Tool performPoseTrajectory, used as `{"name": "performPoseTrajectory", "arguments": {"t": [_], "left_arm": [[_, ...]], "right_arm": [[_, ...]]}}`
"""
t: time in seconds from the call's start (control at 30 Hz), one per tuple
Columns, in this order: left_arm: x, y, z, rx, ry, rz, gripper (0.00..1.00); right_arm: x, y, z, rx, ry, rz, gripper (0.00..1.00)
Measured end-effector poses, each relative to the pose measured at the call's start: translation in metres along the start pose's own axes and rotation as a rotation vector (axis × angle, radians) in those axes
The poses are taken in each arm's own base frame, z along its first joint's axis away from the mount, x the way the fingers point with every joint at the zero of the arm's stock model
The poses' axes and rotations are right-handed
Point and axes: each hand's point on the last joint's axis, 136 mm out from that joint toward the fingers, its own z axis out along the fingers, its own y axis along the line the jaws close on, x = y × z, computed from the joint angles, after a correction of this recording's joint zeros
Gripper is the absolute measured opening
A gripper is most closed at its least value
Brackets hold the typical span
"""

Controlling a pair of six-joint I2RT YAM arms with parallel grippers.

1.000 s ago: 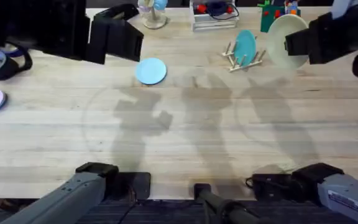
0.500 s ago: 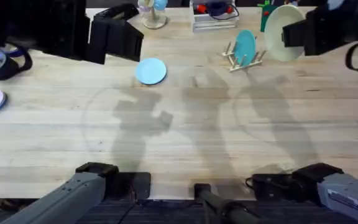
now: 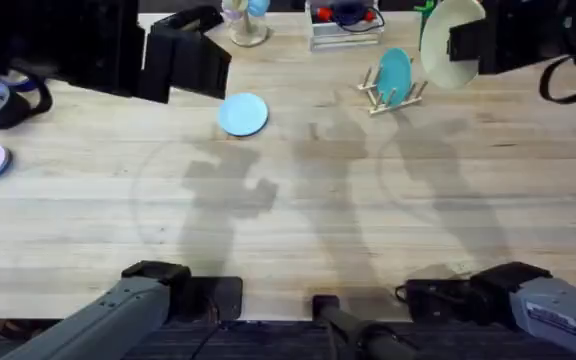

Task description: Pick up the plates from the table one by one and place each into a slot on the dish rack.

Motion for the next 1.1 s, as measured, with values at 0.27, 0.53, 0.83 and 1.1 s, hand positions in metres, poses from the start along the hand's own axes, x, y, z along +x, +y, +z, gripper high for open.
{"name": "performPoseTrajectory", "arguments": {"t": [0.27, 0.53, 0.83, 1.1], "left_arm": [[0.0, 0.0, 0.0, 0.0, 0.0, 0.0, 0.993], [0.0, 0.0, 0.0, 0.0, 0.0, 0.0, 0.995], [0.0, 0.0, 0.0, 0.0, 0.0, 0.0, 0.994], [0.0, 0.0, 0.0, 0.0, 0.0, 0.0, 0.995]], "right_arm": [[-0.002, 0.001, 0.012, 0.0, 0.015, 0.031, 0.031], [-0.006, 0.002, 0.016, 0.0, 0.003, 0.042, 0.031], [-0.015, 0.002, 0.02, 0.0, -0.023, 0.044, 0.031], [-0.028, 0.002, 0.025, 0.0, -0.066, 0.048, 0.031]]}}
